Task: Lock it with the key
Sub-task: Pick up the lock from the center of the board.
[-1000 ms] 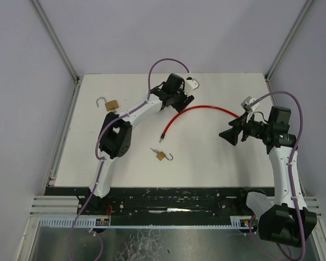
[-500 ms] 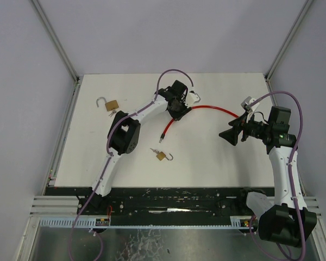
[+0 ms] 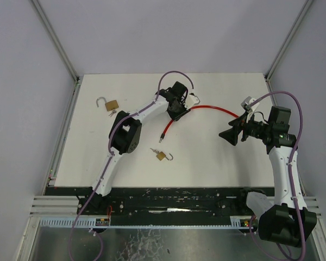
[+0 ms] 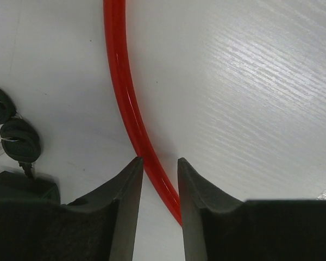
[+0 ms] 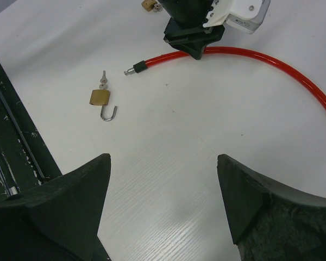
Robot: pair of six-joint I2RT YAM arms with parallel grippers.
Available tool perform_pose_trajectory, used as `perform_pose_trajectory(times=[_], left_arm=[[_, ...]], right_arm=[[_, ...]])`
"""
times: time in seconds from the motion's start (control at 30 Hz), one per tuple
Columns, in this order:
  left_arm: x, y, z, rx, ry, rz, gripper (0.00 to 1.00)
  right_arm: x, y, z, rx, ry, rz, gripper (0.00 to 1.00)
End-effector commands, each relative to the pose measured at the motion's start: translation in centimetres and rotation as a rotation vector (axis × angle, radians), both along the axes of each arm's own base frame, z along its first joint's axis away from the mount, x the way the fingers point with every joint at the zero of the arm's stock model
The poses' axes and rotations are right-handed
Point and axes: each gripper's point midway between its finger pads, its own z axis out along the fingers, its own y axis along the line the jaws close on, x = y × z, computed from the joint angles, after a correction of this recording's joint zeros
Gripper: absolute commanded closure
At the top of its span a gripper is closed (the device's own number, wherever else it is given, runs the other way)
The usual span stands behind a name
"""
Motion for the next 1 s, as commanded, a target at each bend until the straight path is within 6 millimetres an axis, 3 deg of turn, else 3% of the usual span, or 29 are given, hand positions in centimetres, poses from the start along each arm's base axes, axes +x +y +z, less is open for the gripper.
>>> perform_pose_trajectory(times=[0.0, 0.4, 0.67, 0.97], left_arm=[[-0.4, 0.1, -0.6, 0.023, 0.022, -0.017, 0.69], [-0.3, 0.6, -1.6, 0.056, 0.037, 0.012, 0.71], [-0.1, 1.4, -2.4, 0.096, 0.032, 0.045, 0.64], [0.0, 1.3, -2.4, 0.101, 0.025, 0.05, 0.84]], right_arm=[[0.1, -0.1, 0.7, -0.006, -0.046, 0.005, 0.15], [0.0, 0.0, 0.8, -0.003, -0.048, 0.008, 0.15], [0.0, 0.0, 0.9, -0.003, -0.049, 0.008, 0.15], [0.0, 0.0, 0.9, -0.003, -0.049, 0.008, 0.15]])
